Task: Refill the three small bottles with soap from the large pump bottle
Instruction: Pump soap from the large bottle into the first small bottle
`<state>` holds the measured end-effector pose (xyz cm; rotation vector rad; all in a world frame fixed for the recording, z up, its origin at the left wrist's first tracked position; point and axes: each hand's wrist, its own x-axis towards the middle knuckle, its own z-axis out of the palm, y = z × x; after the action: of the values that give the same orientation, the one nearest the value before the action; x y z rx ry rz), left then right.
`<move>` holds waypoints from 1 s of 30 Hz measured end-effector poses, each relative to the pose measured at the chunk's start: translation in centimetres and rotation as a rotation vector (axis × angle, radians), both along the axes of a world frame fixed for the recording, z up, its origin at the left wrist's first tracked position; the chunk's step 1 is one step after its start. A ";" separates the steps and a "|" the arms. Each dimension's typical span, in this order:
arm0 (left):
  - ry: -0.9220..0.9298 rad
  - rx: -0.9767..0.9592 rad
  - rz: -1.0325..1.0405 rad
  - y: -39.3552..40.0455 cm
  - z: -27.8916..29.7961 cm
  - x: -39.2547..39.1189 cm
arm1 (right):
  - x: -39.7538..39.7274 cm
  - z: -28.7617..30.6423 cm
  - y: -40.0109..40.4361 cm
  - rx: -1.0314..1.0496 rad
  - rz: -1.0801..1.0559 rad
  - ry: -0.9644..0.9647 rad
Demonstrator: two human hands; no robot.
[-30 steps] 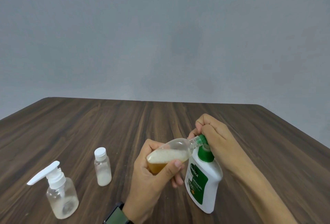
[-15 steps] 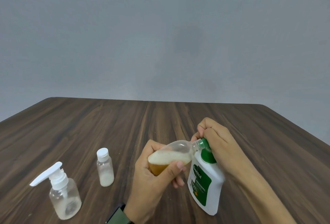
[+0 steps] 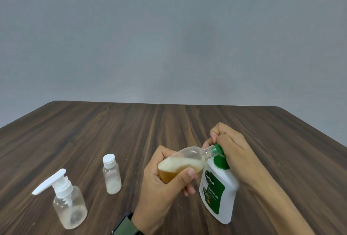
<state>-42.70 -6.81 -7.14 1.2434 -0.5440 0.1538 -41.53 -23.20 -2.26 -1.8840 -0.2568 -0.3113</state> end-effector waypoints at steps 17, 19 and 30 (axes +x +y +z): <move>0.013 -0.020 0.012 0.3 0.1 0.1 | -0.3 0.5 0.1 -0.083 0.019 -0.036; 0.012 -0.035 0.012 0.3 0.1 0.2 | -0.1 1.1 0.0 -0.115 0.024 -0.042; 0.010 -0.041 -0.001 -0.1 0.1 -0.1 | -0.1 0.4 -0.3 -0.107 -0.003 -0.021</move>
<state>-42.78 -6.95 -7.04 1.2038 -0.5308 0.1567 -41.63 -23.46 -1.83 -1.9871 -0.2898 -0.3251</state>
